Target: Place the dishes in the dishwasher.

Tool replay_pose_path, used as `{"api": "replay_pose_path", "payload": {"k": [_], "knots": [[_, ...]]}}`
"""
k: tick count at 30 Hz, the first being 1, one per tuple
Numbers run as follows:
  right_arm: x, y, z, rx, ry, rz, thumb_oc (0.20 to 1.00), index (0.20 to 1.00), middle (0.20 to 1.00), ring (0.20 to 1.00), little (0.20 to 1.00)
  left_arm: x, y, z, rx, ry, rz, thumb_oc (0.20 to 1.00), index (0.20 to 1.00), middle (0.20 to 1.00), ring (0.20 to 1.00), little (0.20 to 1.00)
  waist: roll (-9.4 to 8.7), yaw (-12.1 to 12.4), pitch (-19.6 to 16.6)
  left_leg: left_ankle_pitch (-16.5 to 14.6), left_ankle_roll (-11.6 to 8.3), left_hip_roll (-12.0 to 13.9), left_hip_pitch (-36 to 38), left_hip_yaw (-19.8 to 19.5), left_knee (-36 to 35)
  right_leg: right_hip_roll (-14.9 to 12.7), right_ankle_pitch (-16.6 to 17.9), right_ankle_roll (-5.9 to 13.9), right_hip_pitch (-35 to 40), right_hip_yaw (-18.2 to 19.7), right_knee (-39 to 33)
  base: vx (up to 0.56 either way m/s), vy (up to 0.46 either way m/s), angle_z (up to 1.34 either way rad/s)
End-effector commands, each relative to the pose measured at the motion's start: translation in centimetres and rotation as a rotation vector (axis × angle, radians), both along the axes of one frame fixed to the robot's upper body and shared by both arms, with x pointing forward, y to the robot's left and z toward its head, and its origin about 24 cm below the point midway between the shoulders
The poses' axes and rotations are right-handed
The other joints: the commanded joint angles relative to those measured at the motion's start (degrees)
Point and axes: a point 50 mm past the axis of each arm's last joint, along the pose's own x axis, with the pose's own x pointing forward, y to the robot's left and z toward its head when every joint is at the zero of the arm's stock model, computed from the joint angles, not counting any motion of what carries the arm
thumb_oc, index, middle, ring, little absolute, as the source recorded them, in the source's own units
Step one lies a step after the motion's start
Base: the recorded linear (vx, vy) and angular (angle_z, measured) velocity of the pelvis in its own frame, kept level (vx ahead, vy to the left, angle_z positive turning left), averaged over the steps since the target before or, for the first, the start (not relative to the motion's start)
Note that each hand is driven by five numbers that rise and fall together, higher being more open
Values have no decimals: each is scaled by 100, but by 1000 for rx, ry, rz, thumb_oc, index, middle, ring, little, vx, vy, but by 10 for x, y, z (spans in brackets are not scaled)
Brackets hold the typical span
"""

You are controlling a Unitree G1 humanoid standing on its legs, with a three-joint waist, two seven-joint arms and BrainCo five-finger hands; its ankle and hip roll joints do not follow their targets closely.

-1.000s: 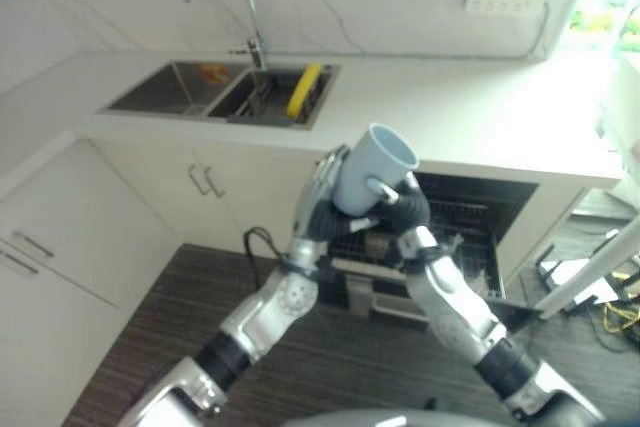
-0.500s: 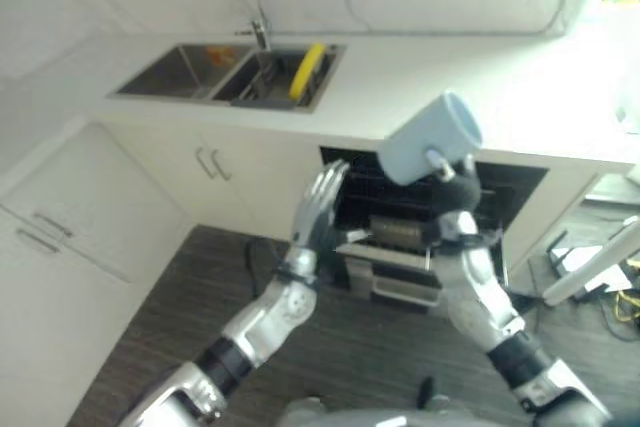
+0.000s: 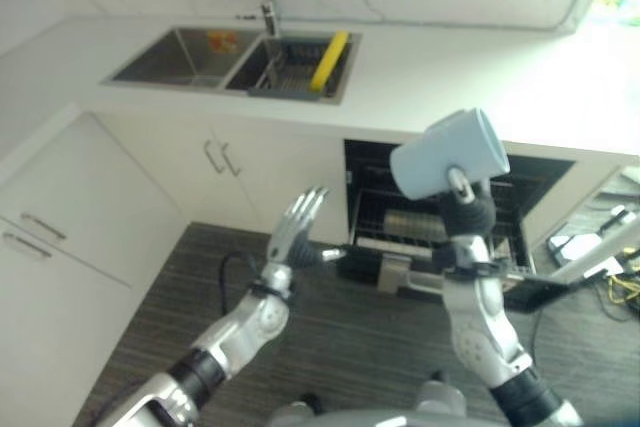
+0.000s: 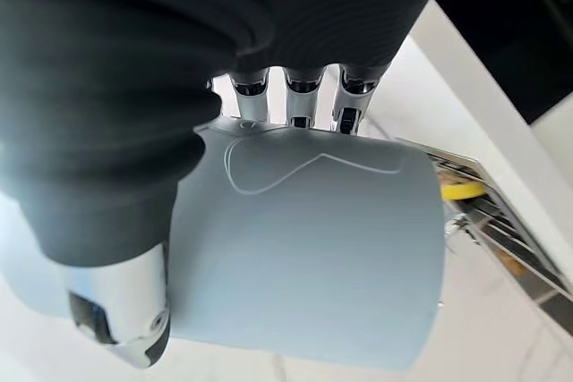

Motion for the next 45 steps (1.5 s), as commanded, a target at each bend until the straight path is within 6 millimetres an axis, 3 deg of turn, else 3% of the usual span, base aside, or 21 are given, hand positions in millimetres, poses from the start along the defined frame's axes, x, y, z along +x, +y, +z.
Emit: {"api": "replay_pose_path", "payload": {"k": [1, 2, 4, 11, 16, 27, 33, 39, 41, 45], "knots": [[7, -15, 46, -3, -286, -66, 200, 200, 200, 200, 200, 8, -28, 27, -39, -93, -178, 1000, 1000, 1000, 1000, 1000, 306, 52, 328, -143, 46, 266, 4, -273, -185, 468, -1678, 233, 331, -48, 540, -65, -247, 8], [10, -15, 47, -6, -294, -59, 200, 200, 200, 200, 200, 9, -29, 28, -27, -92, -190, 1000, 1000, 1000, 1000, 1000, 263, 29, 404, -195, 23, 272, 13, -297, -177, 346, -1370, 304, 280, 70, 202, -27, -225, -1], [16, -15, 51, -13, -296, -40, 200, 200, 200, 200, 200, 12, -32, 27, -11, -73, -189, 1000, 1000, 1000, 1000, 1000, 235, -38, 475, -181, -47, 336, -39, -215, -137, 388, -1300, 375, 365, 155, -235, -76, -275, 0], [25, -17, 58, -42, -283, -51, 200, 200, 200, 200, 200, 10, -40, 20, -45, -17, -192, 1000, 1000, 1000, 1000, 1000, 364, -190, 610, 58, -431, 726, -249, -123, -48, 638, -1317, 144, 499, 239, -693, -63, -144, -4], [21, -25, 56, -98, -270, -77, 200, 200, 200, 200, 200, -1, -40, 10, 3, 35, -232, 1000, 1000, 1000, 1000, 1000, 483, -377, 589, 66, -517, 837, -165, 68, -4, 611, -1231, 106, 562, 276, -890, 94, -41, -7], [38, -58, 67, -367, -233, -269, 200, 200, 200, 200, 200, 12, -42, 10, 118, 38, -252, 1000, 1000, 1000, 1000, 1000, 724, -736, 1041, -105, -483, 725, -441, 270, 365, 378, -1135, 228, 26, 648, -643, 51, 22, -11], [53, -97, 64, -503, -91, -456, 200, 200, 200, 200, 200, 19, -35, 7, 162, 64, -231, 1000, 1000, 1000, 1000, 1000, 798, -793, 1312, -193, -401, 544, -670, 86, 530, 337, -1205, 245, -280, 919, -339, 42, -13, -6], [64, -120, 67, -611, 10, -474, 200, 200, 200, 200, 200, 21, -32, 9, 224, 61, -259, 1000, 1000, 1000, 1000, 1000, 763, -752, 1430, -259, -379, 513, -856, 4, 719, 324, -1260, 247, -476, 983, -127, 19, -9, 1], [73, -131, 50, -616, 174, -403, 200, 200, 200, 200, 200, 22, -28, 9, 263, 80, -264, 1000, 1000, 1000, 1000, 1000, 714, -708, 1463, -276, -385, 538, -894, -21, 749, 325, -1278, 247, -505, 957, -83, 35, -53, 2], [78, -147, 34, -649, 309, -368, 200, 200, 200, 200, 200, 20, -19, 5, 321, 108, -274, 1000, 1000, 1000, 1000, 1000, 525, -618, 1517, -264, -376, 606, -973, -51, 798, 368, -1226, 271, -541, 916, -82, -17, -114, 4]]}}
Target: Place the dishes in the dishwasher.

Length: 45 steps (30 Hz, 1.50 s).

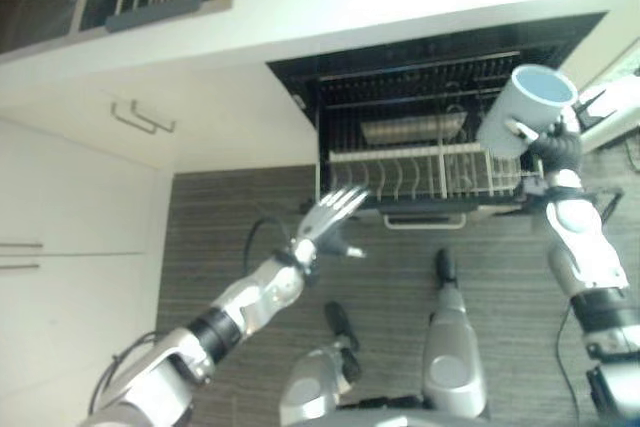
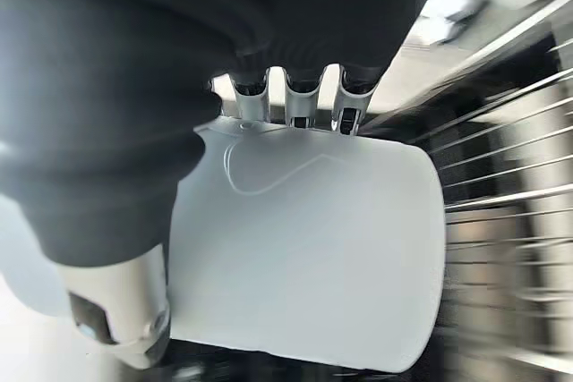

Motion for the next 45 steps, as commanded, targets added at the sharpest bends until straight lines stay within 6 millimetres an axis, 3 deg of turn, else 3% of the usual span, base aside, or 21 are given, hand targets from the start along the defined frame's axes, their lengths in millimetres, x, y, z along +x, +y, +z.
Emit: {"api": "replay_pose_path", "payload": {"k": [1, 7, 12, 19, 30, 35, 40, 45], "knots": [[1, -7, 16, 40, -30, 45, 200, 200, 200, 200, 200, -12, 12, -7, 89, 13, -45, 1000, 1000, 1000, 1000, 1000, -386, 109, -436, -559, 132, 199, -820, -325, 1169, -264, -1420, 208, -282, 301, 1444, -43, -128, 7], [11, -29, 18, 71, 95, 8, 200, 200, 200, 200, 200, -10, 21, -13, 224, 28, -50, 1000, 1000, 1000, 1000, 1000, -596, 281, -351, -549, 105, 295, -942, -419, 1223, -209, -1386, 239, -302, 184, 1430, -26, -81, 11], [17, -51, 20, 89, 151, -64, 200, 200, 200, 200, 200, -14, 22, -15, 261, 26, -81, 1000, 1000, 1000, 1000, 1000, -657, 466, -285, -516, 84, 349, -1014, -480, 1246, -191, -1366, 257, -282, 93, 1389, 1, -45, 8], [35, -67, 57, 71, 135, -116, 200, 200, 200, 200, 200, -16, 17, -10, 289, -14, -135, 1000, 1000, 1000, 1000, 1000, -633, 780, -123, -457, 61, 345, -1182, -658, 1227, -169, -1385, 247, -311, -68, 1401, -18, -10, 16], [49, -67, 78, 31, 198, -168, 200, 200, 200, 200, 200, -21, 16, -11, 302, -48, -154, 1000, 1000, 1000, 1000, 1000, -579, 986, 53, -414, 55, 355, -1357, -788, 1257, -172, -1374, 263, -400, -200, 1445, -12, -4, 4], [56, -62, 82, -66, 248, -194, 200, 200, 200, 200, 200, -24, 13, -10, 302, -86, -175, 1000, 1000, 1000, 1000, 1000, -474, 1037, 77, -356, 50, 324, -1515, -811, 1196, -190, -1365, 268, -569, -224, 1463, -36, 13, 2], [58, -61, 74, -48, 276, -201, 200, 200, 200, 200, 200, -25, 11, -9, 294, -119, -170, 1000, 1000, 1000, 1000, 1000, -343, 1049, 77, -306, 59, 288, -1638, -810, 1124, -231, -1357, 262, -742, -216, 1487, -22, 34, 2], [65, -51, 88, -94, 243, -186, 200, 200, 200, 200, 200, -25, 9, -8, 288, -126, -176, 1000, 1000, 1000, 1000, 1000, -248, 1066, 77, -263, 57, 250, -1770, -813, 1063, -256, -1352, 256, -916, -206, 1513, -15, 13, -3]]}}
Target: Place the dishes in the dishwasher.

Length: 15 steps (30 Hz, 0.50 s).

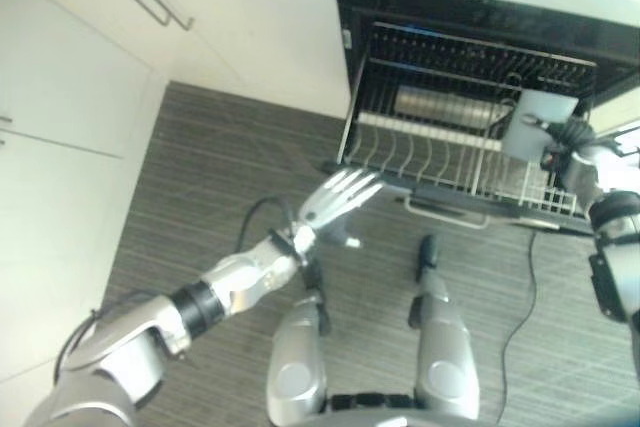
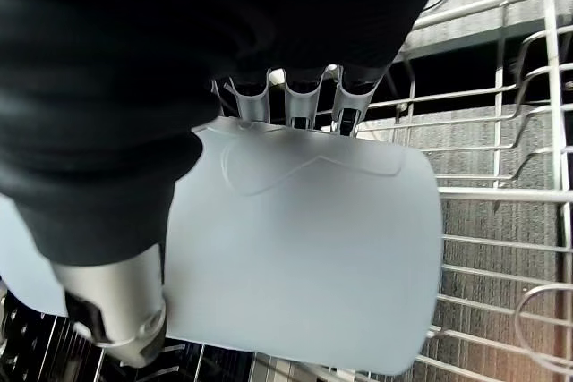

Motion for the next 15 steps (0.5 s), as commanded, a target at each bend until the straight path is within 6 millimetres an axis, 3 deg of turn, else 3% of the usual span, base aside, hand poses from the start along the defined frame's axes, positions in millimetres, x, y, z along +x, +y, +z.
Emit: {"api": "replay_pose_path", "payload": {"k": [1, 15], "knots": [[9, 2, 52, -127, -125, 3, 200, 200, 200, 200, 200, -30, 15, -40, 106, 135, -18, 1000, 1000, 1000, 1000, 1000, 184, 183, -127, -164, 95, 60, -375, -105, 77, -251, -1497, 446, -292, 293, 1284, -31, 7, -3], [13, 8, 62, -106, -172, -34, 200, 200, 200, 200, 200, -34, 6, -37, 74, 97, -35, 1000, 1000, 1000, 1000, 1000, 420, 146, -127, -75, 89, -22, -555, -37, -87, -346, -1467, 439, -599, 321, 1280, -14, 27, -2]]}}
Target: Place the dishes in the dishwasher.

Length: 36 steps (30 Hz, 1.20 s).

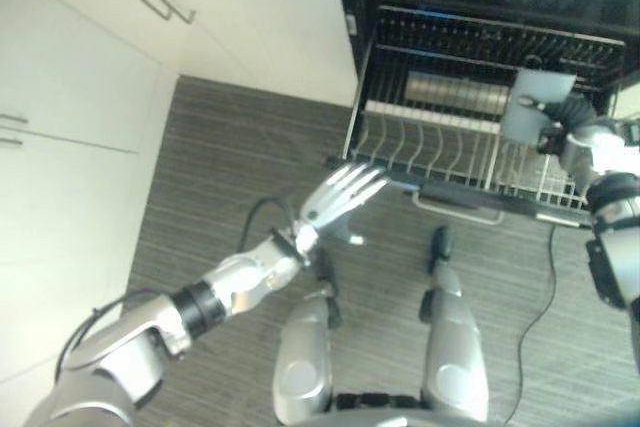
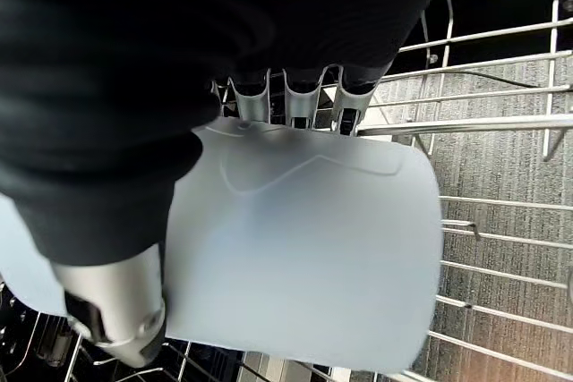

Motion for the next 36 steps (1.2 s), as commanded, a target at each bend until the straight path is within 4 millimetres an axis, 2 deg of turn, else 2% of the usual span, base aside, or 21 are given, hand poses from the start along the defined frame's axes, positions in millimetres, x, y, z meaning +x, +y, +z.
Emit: {"api": "replay_pose_path", "payload": {"k": [1, 6, 7, 8, 13, 18, 21, 25, 30, 31, 33, 36], "knots": [[4, -1, 43, -44, -149, -37, 200, 200, 200, 200, 200, -32, 9, -42, 85, 153, -35, 1000, 1000, 1000, 1000, 1000, 177, 103, -114, -87, 84, 54, -341, -132, -75, -270, -1483, 462, -283, 264, 1215, 0, 0, 0], [2, -3, 53, -72, -246, -141, 200, 200, 200, 200, 200, -35, 7, -44, 69, 155, -32, 1000, 1000, 1000, 1000, 1000, 223, 72, -114, -76, 88, 32, -317, -93, -133, -278, -1479, 464, -296, 283, 1199, -7, 31, 1], [0, -5, 56, -83, -274, -178, 523, 523, 523, 523, 523, -35, 6, -44, 66, 155, -32, 1000, 1000, 1000, 1000, 1000, 233, 65, -114, -77, 89, 28, -319, -87, -139, -283, -1479, 469, -304, 286, 1198, -19, 35, 1], [-2, -9, 59, -96, -299, -232, 1000, 1000, 1000, 1000, 1000, -35, 5, -43, 63, 154, -32, 1000, 1000, 1000, 1000, 1000, 248, 59, -114, -81, 93, 22, -322, -81, -145, -286, -1477, 470, -312, 291, 1193, -20, 32, -1], [-13, -19, 76, -147, -445, -418, 1000, 1000, 1000, 1000, 1000, -39, 3, -46, 50, 161, -30, 1000, 1000, 1000, 1000, 1000, 309, 36, -114, -81, 99, -3, -303, -67, -172, -290, -1464, 471, -312, 316, 1162, -9, 26, -3], [-20, -13, 96, -215, -618, -467, 1000, 1000, 1000, 1000, 1000, -47, 3, -54, 51, 162, -52, 1000, 1000, 1000, 1000, 1000, 378, 37, -114, -109, 94, -40, -264, -86, -184, -323, -1474, 488, -284, 325, 1149, -2, 6, 0], [-18, -7, 96, -153, -657, -433, 1000, 1000, 1000, 1000, 1000, -50, 3, -57, 50, 162, -56, 1000, 1000, 1000, 1000, 1000, 379, 30, -114, -122, 100, -42, -219, -71, -193, -338, -1477, 482, -247, 333, 1135, 0, 0, 0], [-15, 4, 95, 53, -753, -356, 1000, 1000, 1000, 1000, 1000, -52, 3, -59, 45, 164, -53, 1000, 1000, 1000, 1000, 1000, 373, 16, -114, -141, 104, -42, -139, -52, -198, -335, -1492, 467, -178, 328, 1131, -3, 5, -1], [-10, 21, 77, 407, -833, -219, 1000, 1000, 1000, 1000, 1000, -55, 7, -65, 37, 170, -32, 1000, 1000, 1000, 1000, 1000, 326, -65, -114, -175, 130, -35, 100, 30, -235, -309, -1519, 449, 31, 350, 1085, -3, 33, -4], [-11, 31, 62, 503, -850, -143, 1000, 1000, 1000, 1000, 1000, -57, 10, -68, 24, 170, -22, 1000, 1000, 1000, 1000, 1000, 246, -128, -114, -210, 147, -9, 323, 118, -265, -299, -1525, 450, 255, 341, 1020, 13, 13, -7], [-13, 39, 56, 567, -863, -86, 1000, 1000, 1000, 1000, 1000, -57, 12, -70, 22, 170, -16, 1000, 1000, 1000, 1000, 1000, 190, -175, -114, -231, 167, 2, 459, 163, -275, -276, -1529, 450, 384, 339, 1003, 9, -16, -5], [-20, 52, 29, 705, -835, -2, 1000, 1000, 1000, 1000, 1000, -62, 19, -77, 42, 187, 7, 1000, 1000, 1000, 1000, 1000, 14, -269, -170, -297, 211, 32, 750, 252, -256, -227, -1568, 442, 704, 327, 974, 5, -41, -7]]}}
